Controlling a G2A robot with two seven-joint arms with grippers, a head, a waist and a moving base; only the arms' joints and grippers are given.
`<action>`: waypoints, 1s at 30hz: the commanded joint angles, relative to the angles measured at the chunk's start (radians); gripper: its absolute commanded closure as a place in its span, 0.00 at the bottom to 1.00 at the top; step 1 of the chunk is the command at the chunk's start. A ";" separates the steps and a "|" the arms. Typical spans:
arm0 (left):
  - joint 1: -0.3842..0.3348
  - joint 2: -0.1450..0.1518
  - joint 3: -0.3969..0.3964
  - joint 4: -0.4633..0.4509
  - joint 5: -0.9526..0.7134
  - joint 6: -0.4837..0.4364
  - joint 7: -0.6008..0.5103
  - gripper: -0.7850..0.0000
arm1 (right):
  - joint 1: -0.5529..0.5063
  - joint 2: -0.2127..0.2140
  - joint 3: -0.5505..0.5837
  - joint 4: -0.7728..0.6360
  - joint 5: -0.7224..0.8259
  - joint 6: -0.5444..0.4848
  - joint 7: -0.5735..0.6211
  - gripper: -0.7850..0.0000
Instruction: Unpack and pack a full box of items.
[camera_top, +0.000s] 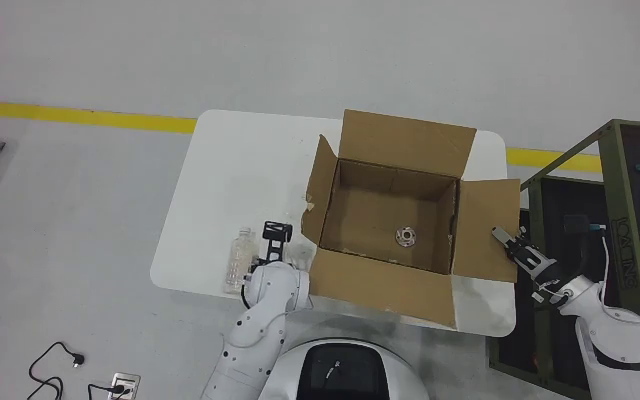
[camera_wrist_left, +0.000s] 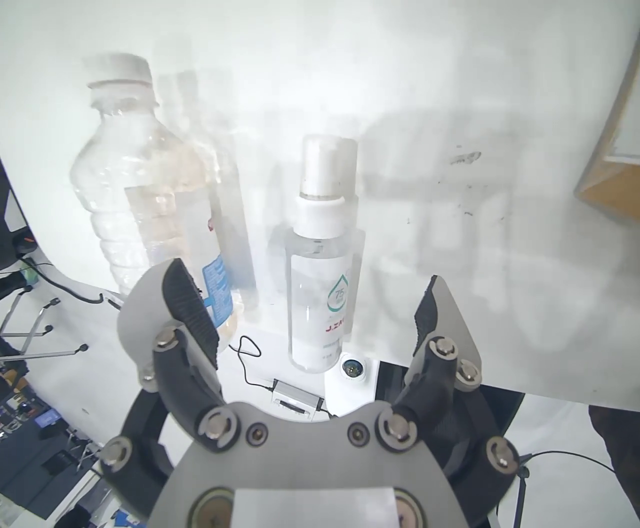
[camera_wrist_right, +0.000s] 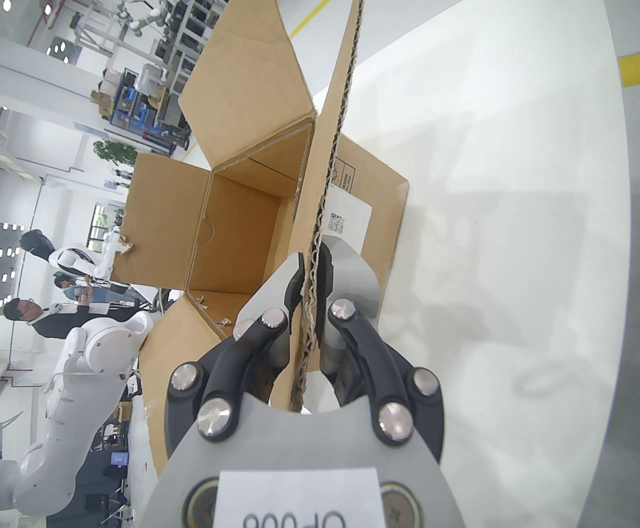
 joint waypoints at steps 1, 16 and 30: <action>0.011 0.001 -0.014 -0.077 -0.011 -0.015 -0.013 0.00 | 0.000 0.000 0.000 0.000 0.000 0.000 0.000 1.00; 0.042 0.014 -0.163 -0.432 -0.060 -0.062 -0.142 0.00 | 0.000 0.000 0.000 0.000 0.000 0.000 0.000 1.00; 0.003 0.009 -0.171 -0.427 -0.057 -0.006 -0.104 0.00 | -0.009 0.012 0.037 0.029 0.088 -0.013 0.102 1.00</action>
